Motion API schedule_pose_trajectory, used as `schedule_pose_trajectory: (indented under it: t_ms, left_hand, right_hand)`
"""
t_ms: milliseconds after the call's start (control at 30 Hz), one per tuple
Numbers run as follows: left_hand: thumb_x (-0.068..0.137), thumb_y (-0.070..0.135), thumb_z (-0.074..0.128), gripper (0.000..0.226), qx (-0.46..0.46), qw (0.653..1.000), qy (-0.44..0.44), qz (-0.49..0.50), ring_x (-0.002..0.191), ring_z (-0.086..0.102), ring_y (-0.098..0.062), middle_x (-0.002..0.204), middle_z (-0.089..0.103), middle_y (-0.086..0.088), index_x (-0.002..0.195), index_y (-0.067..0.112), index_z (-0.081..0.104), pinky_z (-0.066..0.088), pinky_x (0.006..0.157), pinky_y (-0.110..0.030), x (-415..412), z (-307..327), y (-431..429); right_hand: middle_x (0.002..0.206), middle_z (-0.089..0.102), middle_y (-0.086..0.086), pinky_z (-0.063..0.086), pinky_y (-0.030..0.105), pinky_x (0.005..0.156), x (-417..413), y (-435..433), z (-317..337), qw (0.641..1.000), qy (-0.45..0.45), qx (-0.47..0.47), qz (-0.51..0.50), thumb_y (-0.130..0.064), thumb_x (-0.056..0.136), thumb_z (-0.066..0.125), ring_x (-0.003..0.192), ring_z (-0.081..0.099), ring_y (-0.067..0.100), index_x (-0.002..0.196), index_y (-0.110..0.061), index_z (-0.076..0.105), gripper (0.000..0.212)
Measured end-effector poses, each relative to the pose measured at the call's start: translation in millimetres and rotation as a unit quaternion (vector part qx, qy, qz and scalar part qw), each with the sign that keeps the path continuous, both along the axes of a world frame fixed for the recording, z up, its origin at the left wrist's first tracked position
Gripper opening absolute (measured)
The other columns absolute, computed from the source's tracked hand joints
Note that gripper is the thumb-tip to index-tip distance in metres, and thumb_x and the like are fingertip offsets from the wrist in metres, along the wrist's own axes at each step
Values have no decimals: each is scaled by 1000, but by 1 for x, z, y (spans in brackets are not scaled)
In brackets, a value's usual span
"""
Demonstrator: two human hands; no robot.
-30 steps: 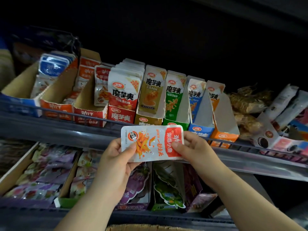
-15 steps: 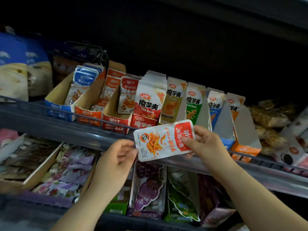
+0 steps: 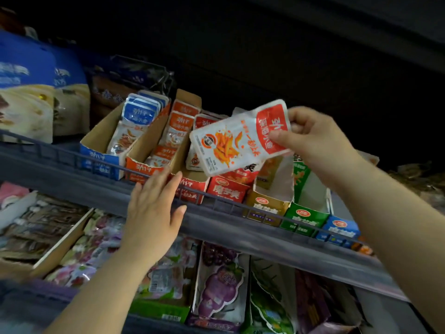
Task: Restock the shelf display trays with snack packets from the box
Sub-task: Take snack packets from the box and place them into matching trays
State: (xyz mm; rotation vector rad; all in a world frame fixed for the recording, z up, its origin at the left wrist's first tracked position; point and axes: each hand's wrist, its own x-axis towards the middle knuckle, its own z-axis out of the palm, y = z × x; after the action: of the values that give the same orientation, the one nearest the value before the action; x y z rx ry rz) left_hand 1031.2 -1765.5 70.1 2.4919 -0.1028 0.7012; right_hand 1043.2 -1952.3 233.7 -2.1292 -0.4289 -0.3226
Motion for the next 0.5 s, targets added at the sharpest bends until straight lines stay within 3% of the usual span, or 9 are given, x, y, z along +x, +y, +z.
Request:
schedule_pose_trajectory:
  t_ms: [167,300,400,500]
  left_hand:
    - [88,27,53,57,-21,1000,-22,3,140,16,-20,151,22,-1,141,21,32,-3,111,-34,6,-3,5]
    - [76,22,69,57,-1,1000,-20,15,130,38,-32,139,44,-11,129,14,50,12,106,-46,11,-8,9]
    - [66,22,77,58,29,998,-41,25,119,49,-39,127,54,-17,120,10,56,20,98,-52,15,-13,6]
    - [67,24,76,53,14,997,-70,40,122,45,-41,128,53,-20,115,12,59,20,99,-53,19,-11,7]
  right_hand:
    - [88,63,-5,51,10,71,36,31,24,997,-69,-43,-10,-8,86,59,79,62,2,93,-15,58,10]
    - [95,57,-7,44,2,57,69,51,29,985,-62,-156,-38,-14,88,58,78,55,0,106,-12,57,18]
    - [97,56,-5,42,5,59,88,62,33,976,-47,-210,-31,-15,88,58,88,54,4,106,-13,58,18]
    - [100,54,-4,42,12,68,101,71,36,957,-31,-287,-25,-15,88,57,93,51,5,113,-10,58,26]
